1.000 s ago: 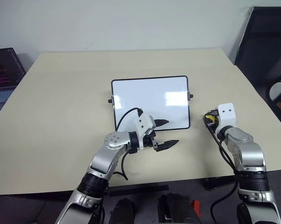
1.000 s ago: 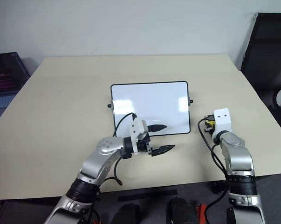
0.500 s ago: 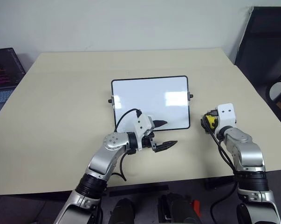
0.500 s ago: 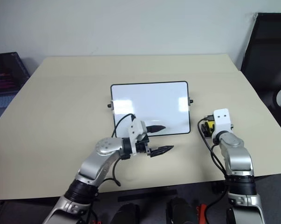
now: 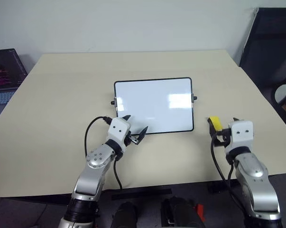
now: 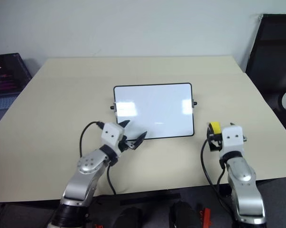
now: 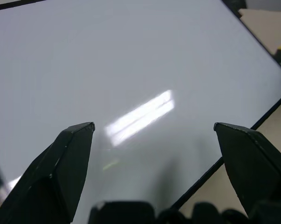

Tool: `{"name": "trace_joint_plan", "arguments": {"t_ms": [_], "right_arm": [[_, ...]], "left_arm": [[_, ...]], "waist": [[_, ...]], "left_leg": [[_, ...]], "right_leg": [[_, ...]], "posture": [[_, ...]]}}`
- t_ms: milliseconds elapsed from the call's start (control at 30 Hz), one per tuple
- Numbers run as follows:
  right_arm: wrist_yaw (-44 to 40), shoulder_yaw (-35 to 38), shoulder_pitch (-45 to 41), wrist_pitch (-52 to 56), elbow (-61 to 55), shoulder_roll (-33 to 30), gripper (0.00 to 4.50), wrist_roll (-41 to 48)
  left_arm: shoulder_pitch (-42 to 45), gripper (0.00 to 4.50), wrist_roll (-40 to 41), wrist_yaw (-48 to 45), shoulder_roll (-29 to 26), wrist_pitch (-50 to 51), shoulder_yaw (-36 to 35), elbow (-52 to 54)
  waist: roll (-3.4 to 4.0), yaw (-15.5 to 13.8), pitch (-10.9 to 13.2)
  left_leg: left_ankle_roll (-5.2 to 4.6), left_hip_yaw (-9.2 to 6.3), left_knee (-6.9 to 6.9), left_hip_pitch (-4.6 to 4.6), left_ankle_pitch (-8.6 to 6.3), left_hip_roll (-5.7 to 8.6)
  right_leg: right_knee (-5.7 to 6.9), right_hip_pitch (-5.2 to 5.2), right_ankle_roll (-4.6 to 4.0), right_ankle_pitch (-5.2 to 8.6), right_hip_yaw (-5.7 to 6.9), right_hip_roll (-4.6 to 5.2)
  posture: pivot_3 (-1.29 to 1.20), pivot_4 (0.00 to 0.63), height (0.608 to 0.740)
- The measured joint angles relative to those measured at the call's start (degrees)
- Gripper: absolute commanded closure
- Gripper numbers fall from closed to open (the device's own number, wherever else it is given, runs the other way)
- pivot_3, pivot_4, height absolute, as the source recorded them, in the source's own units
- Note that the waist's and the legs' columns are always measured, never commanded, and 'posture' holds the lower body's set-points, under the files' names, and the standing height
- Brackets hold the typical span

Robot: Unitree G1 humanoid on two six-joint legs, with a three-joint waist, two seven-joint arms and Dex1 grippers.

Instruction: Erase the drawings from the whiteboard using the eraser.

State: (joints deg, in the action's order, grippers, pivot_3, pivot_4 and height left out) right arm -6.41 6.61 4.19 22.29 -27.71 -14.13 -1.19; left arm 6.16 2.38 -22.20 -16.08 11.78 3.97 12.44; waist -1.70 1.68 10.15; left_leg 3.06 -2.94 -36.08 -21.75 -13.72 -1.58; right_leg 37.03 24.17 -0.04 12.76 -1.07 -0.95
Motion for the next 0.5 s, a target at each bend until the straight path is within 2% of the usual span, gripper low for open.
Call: {"name": "trace_joint_plan", "arguments": {"t_ms": [100, 267, 500], "right_arm": [[1.7, -0.7, 5.9, -4.2, -2.7, 4.3, 0.05, 0.1], [4.8, -3.0, 11.2, -5.0, -3.7, 9.9, 0.05, -0.1], [6.5, -6.7, 14.2, -5.0, -4.1, 12.0, 0.05, -2.3]], "left_arm": [[-5.6, 0.0, -1.5, 3.4, -0.1, -0.7, -2.3, 4.1], [-12.7, 0.0, -2.5, 5.7, -0.9, -2.4, -5.8, 8.2], [-19.7, 0.0, -4.0, 7.9, -1.3, -1.9, -8.5, 15.2]], "waist": [[0.01, 0.1, 0.0], [0.02, 0.0, 0.0], [0.02, 0.0, 0.0]], "left_leg": [[0.0, -0.03, 0.04, 0.0, 0.0, -0.1], [0.01, -0.08, 0.02, 0.04, -0.01, -0.12], [0.03, -0.08, 0.01, 0.0, -0.02, -0.11]], "right_leg": [[0.0, 0.0, -0.28, 0.17, -0.06, 0.01], [-0.02, 0.01, -0.38, 0.23, -0.04, 0.13], [-0.11, 0.04, -0.42, 0.26, -0.01, 0.23]], "posture": [[0.0, 0.15, 0.74], [0.0, 0.15, 0.74], [0.0, 0.15, 0.74]]}}
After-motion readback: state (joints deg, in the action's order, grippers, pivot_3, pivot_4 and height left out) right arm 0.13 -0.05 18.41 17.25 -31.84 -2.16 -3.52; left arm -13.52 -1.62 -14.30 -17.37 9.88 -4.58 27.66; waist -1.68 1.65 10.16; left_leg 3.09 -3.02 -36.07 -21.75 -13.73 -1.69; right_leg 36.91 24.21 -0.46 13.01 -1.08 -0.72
